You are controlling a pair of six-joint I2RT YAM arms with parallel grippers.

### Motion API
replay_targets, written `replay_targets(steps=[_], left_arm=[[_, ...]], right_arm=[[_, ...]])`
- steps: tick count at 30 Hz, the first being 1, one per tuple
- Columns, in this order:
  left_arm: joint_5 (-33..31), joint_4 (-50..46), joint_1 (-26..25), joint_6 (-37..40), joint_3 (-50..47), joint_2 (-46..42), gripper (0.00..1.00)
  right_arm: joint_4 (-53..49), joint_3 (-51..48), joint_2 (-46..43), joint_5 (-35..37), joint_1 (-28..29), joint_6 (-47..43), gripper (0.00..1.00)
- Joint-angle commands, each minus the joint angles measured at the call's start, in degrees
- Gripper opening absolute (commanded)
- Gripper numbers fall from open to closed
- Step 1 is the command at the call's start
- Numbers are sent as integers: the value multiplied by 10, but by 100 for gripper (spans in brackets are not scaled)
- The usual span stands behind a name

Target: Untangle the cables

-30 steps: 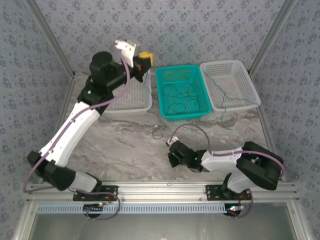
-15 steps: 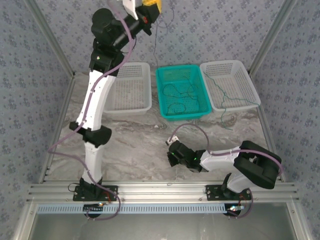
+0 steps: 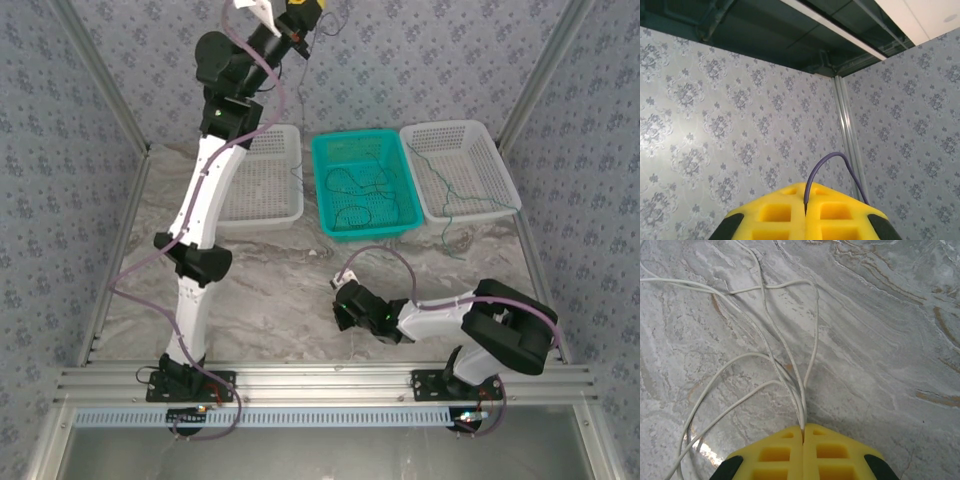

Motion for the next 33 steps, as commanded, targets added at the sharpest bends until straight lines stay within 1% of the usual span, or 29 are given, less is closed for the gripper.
replay_targets(steps=[1, 4, 11, 16, 18, 21, 23, 25, 27, 28, 31, 33], left_arm=[[-1, 121, -9, 7, -5, -3, 0], [13, 139, -18, 13, -13, 0, 0], [15, 158, -30, -2, -13, 1, 0], [15, 159, -56, -20, -10, 8, 0], [17, 146, -63, -26, -28, 14, 0], [-1, 138, -70, -29, -84, 28, 0], [-30, 104, -69, -20, -107, 40, 0], [-92, 39, -68, -8, -114, 53, 0], [-154, -37, -63, -12, -112, 61, 0], [-166, -72, -59, -21, -111, 66, 0], [-142, -191, -49, -44, -65, 97, 0], [-124, -264, -51, -46, -42, 115, 0]], right_arm=[[-51, -4, 59, 31, -20, 1, 0], [-57, 5, 66, 25, -20, -4, 0], [-56, 12, 79, 19, -17, -5, 0], [-56, 19, 90, 18, -16, -8, 0], [-57, 22, 92, 17, -15, -9, 0], [-51, 16, 91, 20, -13, -5, 0], [-54, 11, 87, 26, -10, 2, 0], [-57, 3, 77, 33, -7, 8, 0], [-53, -6, 68, 39, -6, 13, 0], [-50, -10, 65, 42, -6, 15, 0], [-49, -15, 60, 52, -6, 20, 0], [-51, -14, 61, 60, -7, 22, 0]])
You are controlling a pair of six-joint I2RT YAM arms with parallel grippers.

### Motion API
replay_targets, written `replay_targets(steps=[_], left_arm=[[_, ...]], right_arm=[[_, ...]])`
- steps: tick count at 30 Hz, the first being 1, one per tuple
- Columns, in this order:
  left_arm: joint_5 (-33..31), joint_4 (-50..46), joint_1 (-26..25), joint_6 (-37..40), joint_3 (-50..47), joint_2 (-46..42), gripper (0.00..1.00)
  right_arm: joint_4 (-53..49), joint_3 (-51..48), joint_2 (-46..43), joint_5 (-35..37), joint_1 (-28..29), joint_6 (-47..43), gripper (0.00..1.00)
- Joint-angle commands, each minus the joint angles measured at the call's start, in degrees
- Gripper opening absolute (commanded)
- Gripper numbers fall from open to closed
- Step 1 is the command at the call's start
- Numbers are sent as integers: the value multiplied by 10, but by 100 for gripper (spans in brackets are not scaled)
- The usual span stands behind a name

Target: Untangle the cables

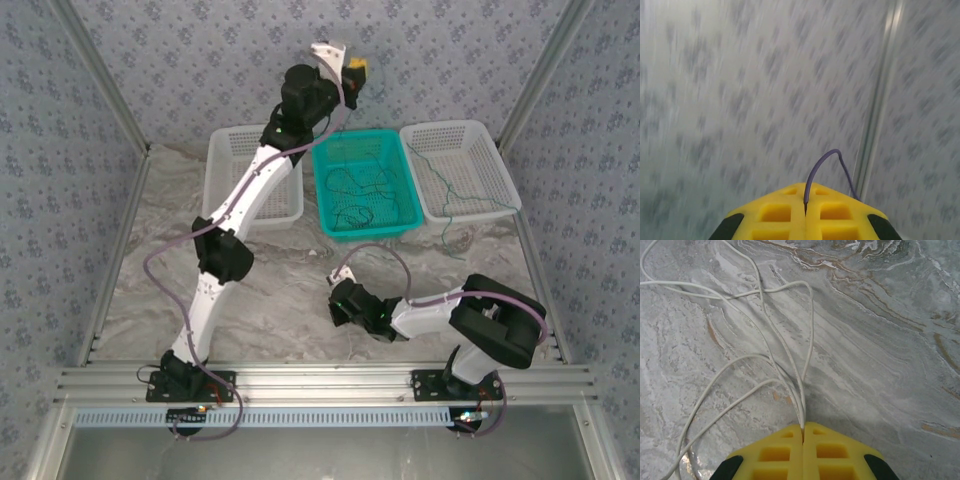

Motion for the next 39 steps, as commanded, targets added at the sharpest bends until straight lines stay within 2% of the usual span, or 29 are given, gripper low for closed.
replay_targets(steps=[1, 5, 8, 9, 11, 13, 17, 19, 21, 25, 28, 30, 35, 39], left_arm=[[-5, -153, 1, -20, 52, 12, 0], [-7, -221, -8, -46, 27, 30, 0], [-32, -215, -13, -74, -28, 31, 7], [-38, -211, -14, -79, -39, 30, 12], [-43, -204, -17, -87, -52, 29, 40], [-42, -199, -19, -83, -52, 21, 56], [-32, -187, -20, -70, -56, -19, 73], [-20, -179, -18, -64, -75, -51, 73], [-7, -140, -15, -62, -142, -104, 74], [5, 18, 1, -77, -379, -269, 74], [10, 84, 20, -80, -529, -384, 75], [5, 90, 27, -76, -606, -450, 76], [-20, 17, 24, -59, -776, -601, 76], [2, -1, 4, -31, -937, -703, 74]], right_arm=[[-86, -26, 35, 37, -8, 15, 0], [-90, -22, 41, 40, -7, 19, 0], [-95, -22, 39, 46, -6, 23, 0], [-96, -23, 39, 46, -6, 24, 0], [-99, -22, 37, 48, -6, 24, 0], [-99, -23, 36, 50, -6, 24, 0], [-102, -21, 36, 52, -6, 24, 0], [-102, -20, 36, 53, -5, 24, 0], [-102, -20, 34, 54, -6, 24, 0], [-104, -19, 18, 53, -7, 16, 0], [-86, -24, -4, 33, -9, -9, 0], [-69, -28, -20, 11, -15, -24, 0], [-81, -21, -62, -59, -42, -52, 0], [-79, -32, -137, -141, -71, -78, 0]])
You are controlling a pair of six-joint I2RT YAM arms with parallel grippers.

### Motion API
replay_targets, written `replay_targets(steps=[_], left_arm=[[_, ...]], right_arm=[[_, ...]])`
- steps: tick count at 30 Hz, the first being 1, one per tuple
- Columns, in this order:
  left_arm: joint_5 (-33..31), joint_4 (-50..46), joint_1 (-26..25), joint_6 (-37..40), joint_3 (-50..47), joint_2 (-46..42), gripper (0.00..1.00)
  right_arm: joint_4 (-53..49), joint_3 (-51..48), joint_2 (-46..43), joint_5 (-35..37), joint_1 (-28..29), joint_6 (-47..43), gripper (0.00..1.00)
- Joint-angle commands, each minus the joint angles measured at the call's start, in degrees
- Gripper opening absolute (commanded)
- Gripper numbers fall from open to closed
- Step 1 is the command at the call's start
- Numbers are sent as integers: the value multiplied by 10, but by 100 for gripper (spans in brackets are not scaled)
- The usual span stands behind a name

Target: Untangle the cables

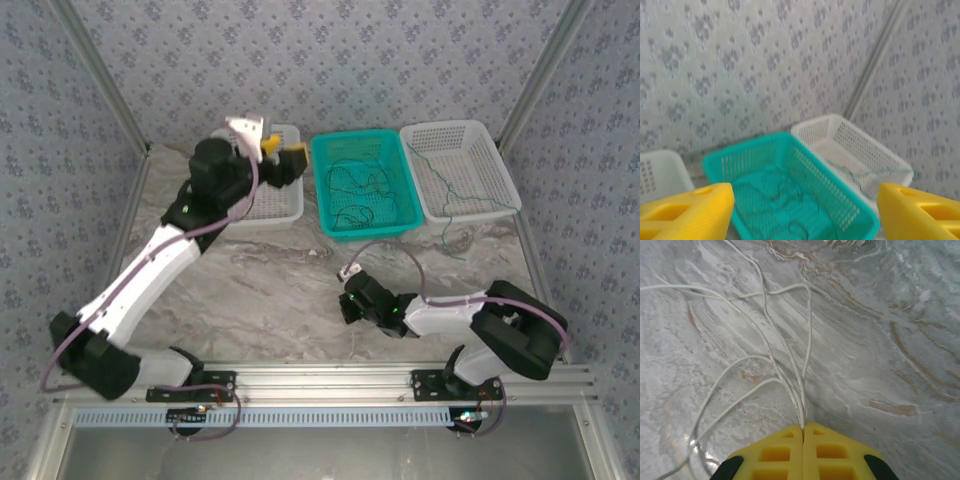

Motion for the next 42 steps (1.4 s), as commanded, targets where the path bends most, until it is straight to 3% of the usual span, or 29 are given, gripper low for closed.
replay_targets(steps=[1, 5, 10, 14, 17, 19, 24, 29, 34, 40, 42], left_arm=[[24, -35, -15, 27, -119, -49, 74], [43, -42, -19, -22, -224, -108, 75], [47, -36, -16, -134, -280, -140, 76], [75, 28, 20, -232, -318, -169, 85], [195, 118, 105, -336, -340, -159, 87], [242, 175, 135, -387, -348, -152, 87], [342, 165, 133, -409, -298, -101, 92], [347, 190, 121, -427, -296, -54, 94], [345, 285, 93, -450, -292, -14, 95], [342, 317, 74, -474, -276, 14, 67], [332, 326, 78, -477, -282, 8, 45]], right_arm=[[-21, -8, -66, -81, -21, -34, 0], [-41, 2, -149, -134, -48, -55, 0], [-84, 41, -202, -181, -85, -94, 0], [-91, 72, -222, -264, -126, -110, 0], [-68, 80, -249, -322, -166, -87, 0], [-76, 97, -262, -327, -178, -85, 0], [-78, 125, -289, -335, -195, -74, 0], [-37, 135, -297, -340, -206, -49, 0], [-27, 141, -296, -345, -208, -40, 0], [2, 141, -295, -327, -208, -36, 0], [17, 138, -294, -318, -209, -40, 0]])
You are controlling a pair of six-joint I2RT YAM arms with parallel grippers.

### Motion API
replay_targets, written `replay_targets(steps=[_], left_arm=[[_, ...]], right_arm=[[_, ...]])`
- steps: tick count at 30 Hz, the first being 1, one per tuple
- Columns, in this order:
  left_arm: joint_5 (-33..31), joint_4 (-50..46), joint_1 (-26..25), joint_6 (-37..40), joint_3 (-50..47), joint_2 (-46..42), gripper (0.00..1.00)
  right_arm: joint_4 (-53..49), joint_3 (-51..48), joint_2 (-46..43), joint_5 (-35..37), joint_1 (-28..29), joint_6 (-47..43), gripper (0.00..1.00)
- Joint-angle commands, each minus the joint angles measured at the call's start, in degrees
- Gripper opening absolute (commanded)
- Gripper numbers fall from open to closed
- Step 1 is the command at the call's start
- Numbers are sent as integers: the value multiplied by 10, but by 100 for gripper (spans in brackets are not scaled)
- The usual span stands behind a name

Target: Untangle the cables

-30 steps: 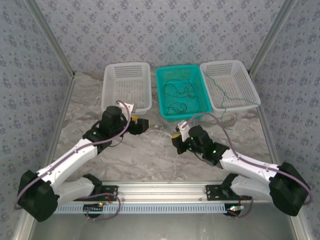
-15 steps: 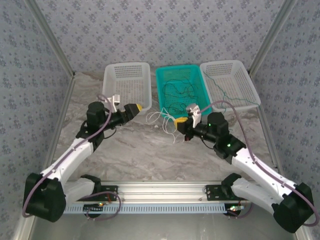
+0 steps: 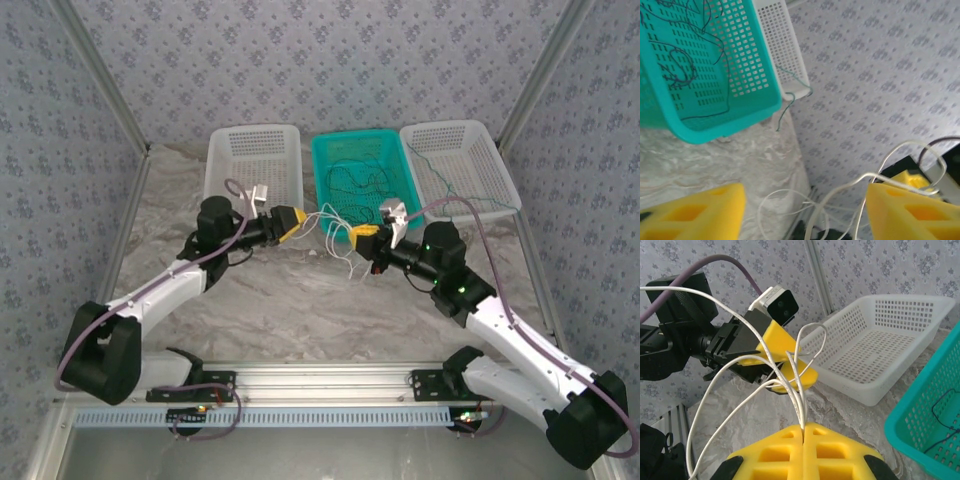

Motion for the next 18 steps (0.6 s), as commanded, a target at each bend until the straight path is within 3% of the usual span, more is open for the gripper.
replay_targets(steps=[1, 3, 6, 12, 18], left_arm=[[-4, 54, 7, -14, 15, -11, 31], [-12, 67, 12, -18, 17, -27, 0], [-32, 22, 33, 13, 39, -73, 0], [-91, -253, 93, 215, 198, -164, 0], [-152, -347, 103, 312, 336, -160, 0]], right_arm=[[43, 15, -2, 14, -4, 4, 0], [42, 13, 5, 16, -5, 3, 0], [-4, 8, 18, 36, -4, -9, 0], [-63, -53, 31, 87, -2, -12, 0], [-61, -131, 28, 118, -3, -6, 0]])
